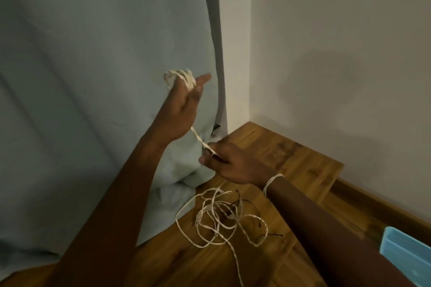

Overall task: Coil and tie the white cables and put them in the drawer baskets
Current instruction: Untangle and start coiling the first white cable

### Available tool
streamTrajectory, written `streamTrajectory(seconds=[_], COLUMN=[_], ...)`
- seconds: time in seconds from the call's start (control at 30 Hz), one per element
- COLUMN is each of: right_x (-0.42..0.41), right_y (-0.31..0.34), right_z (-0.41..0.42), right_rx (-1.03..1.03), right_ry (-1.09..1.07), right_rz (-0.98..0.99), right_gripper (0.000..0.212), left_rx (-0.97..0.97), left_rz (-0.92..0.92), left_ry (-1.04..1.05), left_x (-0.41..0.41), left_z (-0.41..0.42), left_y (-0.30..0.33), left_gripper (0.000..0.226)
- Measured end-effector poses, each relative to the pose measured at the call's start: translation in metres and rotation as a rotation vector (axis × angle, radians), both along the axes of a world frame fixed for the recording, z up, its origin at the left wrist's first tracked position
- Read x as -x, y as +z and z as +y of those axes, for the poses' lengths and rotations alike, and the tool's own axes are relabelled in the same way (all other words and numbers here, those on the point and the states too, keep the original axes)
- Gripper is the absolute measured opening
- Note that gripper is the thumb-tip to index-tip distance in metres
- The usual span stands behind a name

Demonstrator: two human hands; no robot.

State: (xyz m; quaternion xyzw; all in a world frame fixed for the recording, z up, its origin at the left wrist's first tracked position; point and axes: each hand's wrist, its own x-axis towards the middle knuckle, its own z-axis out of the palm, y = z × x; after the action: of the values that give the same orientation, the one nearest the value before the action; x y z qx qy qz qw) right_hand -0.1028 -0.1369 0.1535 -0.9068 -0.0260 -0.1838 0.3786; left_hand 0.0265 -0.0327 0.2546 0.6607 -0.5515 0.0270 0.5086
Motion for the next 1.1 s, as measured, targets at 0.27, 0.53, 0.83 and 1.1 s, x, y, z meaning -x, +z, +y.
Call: streamTrajectory(seconds=[0.27,0.53,0.83,1.1], right_x=[0.008,-0.033,-0.054,-0.041], right_y=[0.071,0.056,0.000,-0.102], right_z=[-0.032,-0.031,0.025,0.028], right_rx=[0.189,-0.199,-0.794,-0.378], right_ry=[-0.082,-0.090,0.207,0.047], right_rz=[-0.270,-0.377,0.126,0.157], right_gripper=[0.017,0.013,0.006,0.011], left_rx=[-0.442,0.076,0.414,0.508], left_rz=[0.092,0.887,1.074,1.044], left_ry=[-0.080,-0.659,-0.487,-0.313], left_x=[-0.011,-0.008,-0.002,-0.033], left_z=[0.030,0.045,0.027,0.038], left_y=[-0.033,-0.008,-0.001,-0.002], left_gripper=[0.037,0.032,0.037,0.041])
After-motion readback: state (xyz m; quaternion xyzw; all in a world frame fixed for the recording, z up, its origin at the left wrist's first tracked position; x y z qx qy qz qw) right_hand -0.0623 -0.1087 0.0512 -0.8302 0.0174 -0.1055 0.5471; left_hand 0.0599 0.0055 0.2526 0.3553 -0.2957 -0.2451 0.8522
